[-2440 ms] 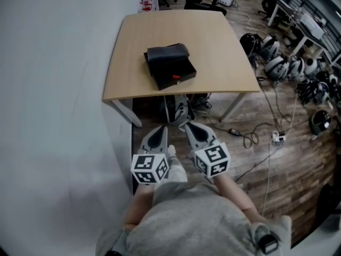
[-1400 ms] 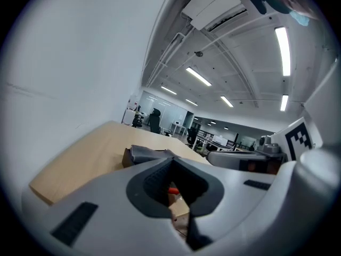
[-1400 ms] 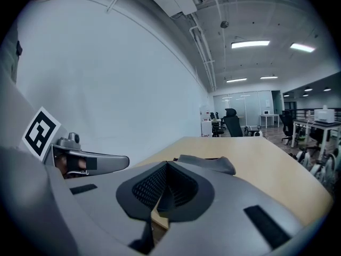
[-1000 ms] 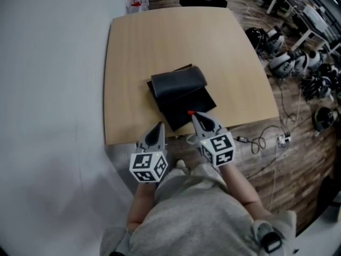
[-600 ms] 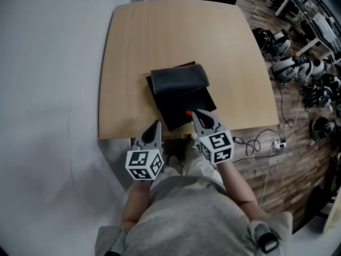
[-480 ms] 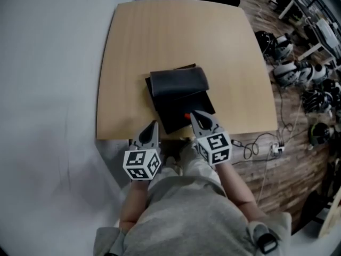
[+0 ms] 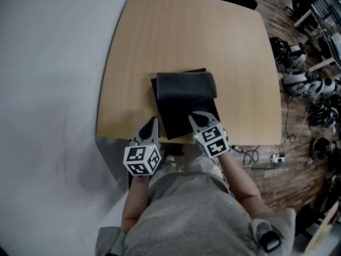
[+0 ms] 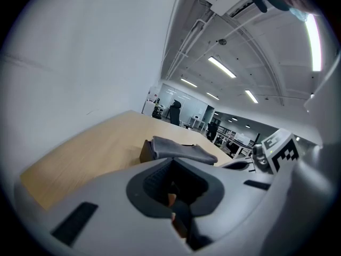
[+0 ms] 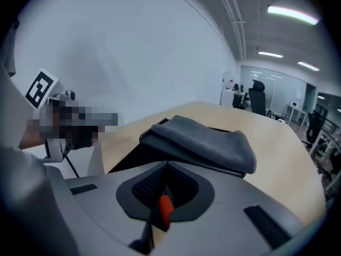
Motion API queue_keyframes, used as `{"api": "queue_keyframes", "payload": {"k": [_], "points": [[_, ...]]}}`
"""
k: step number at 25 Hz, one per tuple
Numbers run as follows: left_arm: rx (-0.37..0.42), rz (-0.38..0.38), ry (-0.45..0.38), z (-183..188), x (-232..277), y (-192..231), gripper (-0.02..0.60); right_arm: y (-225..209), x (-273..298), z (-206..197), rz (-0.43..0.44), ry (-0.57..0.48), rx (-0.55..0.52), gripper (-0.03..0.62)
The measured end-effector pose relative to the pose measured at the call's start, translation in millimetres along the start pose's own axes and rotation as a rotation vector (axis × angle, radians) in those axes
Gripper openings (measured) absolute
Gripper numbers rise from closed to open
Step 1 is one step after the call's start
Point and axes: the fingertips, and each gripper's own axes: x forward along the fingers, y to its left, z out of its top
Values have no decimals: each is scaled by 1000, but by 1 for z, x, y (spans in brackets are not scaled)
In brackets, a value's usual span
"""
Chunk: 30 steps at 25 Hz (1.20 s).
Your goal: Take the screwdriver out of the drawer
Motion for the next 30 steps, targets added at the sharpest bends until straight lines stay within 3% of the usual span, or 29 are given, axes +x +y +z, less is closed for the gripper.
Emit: {"api": "queue_keyframes", "payload": {"k": [9, 15, 21, 30], "points": [[-18, 30, 4, 1, 13, 10, -2, 5, 34, -40, 154, 305, -124, 2], [-23, 40, 1, 3, 18, 11, -2, 26, 45, -60, 298, 465, -195, 109], [-21, 47, -5, 6, 19, 12, -2, 20, 54, -77, 255, 552, -243, 114], [-20, 63, -22, 9, 11, 15, -1, 19, 54, -76, 227, 530, -267, 83]]}}
